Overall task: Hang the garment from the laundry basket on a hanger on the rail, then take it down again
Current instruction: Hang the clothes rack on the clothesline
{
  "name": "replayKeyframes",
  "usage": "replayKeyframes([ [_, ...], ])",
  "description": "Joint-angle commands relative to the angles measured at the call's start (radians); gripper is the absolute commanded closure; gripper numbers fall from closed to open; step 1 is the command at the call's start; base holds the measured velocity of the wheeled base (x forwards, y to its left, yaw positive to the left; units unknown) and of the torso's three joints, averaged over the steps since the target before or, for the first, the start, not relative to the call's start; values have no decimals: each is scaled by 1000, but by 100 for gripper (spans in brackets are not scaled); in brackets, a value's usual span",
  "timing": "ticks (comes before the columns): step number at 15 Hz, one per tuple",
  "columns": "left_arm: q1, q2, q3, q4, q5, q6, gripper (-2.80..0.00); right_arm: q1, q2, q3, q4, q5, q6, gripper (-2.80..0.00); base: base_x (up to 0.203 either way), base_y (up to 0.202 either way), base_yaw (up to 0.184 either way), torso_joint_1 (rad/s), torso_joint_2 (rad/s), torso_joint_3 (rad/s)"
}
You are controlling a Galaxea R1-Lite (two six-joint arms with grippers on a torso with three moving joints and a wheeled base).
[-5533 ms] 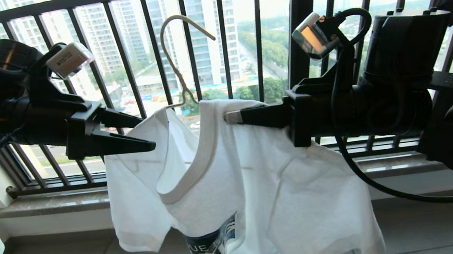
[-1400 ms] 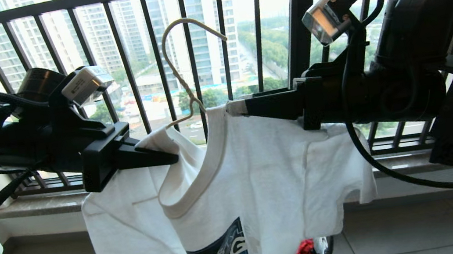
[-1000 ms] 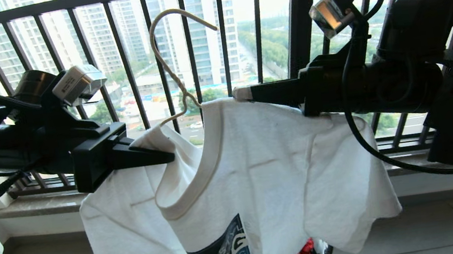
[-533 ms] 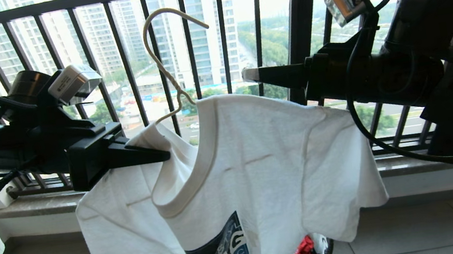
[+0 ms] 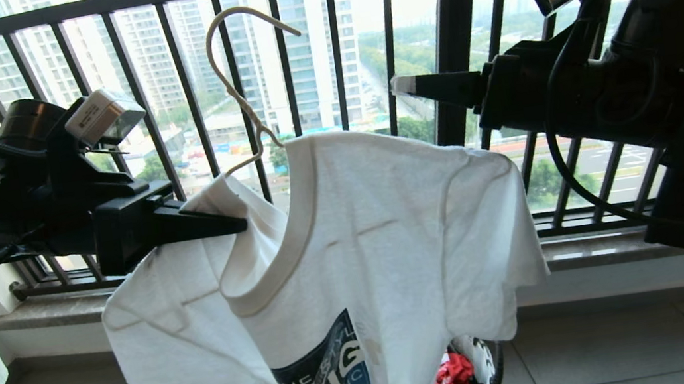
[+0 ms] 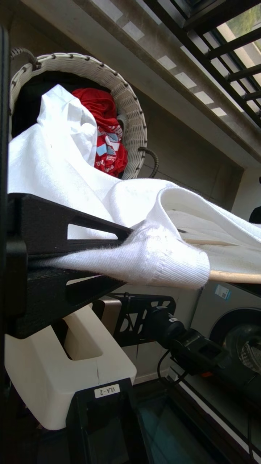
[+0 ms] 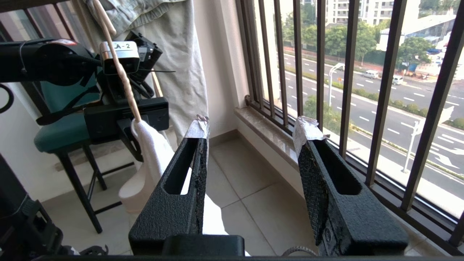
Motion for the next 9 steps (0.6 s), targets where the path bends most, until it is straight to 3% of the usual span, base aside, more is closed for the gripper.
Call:
replayKeyframes([
  [1, 5, -13, -17, 3, 2, -50, 0, -8, -47, 3, 37, -69, 1, 0, 0, 0, 0, 0, 0, 0],
  [6, 99, -45, -3, 5, 40, -95, 0, -26, -222, 0, 405, -345, -4, 0, 0, 0, 0, 0, 0, 0],
  [9, 133, -71, 22, 6, 40, -105, 0, -33, -286, 87, 450, -418, -16, 0, 0, 0, 0, 0, 0, 0],
])
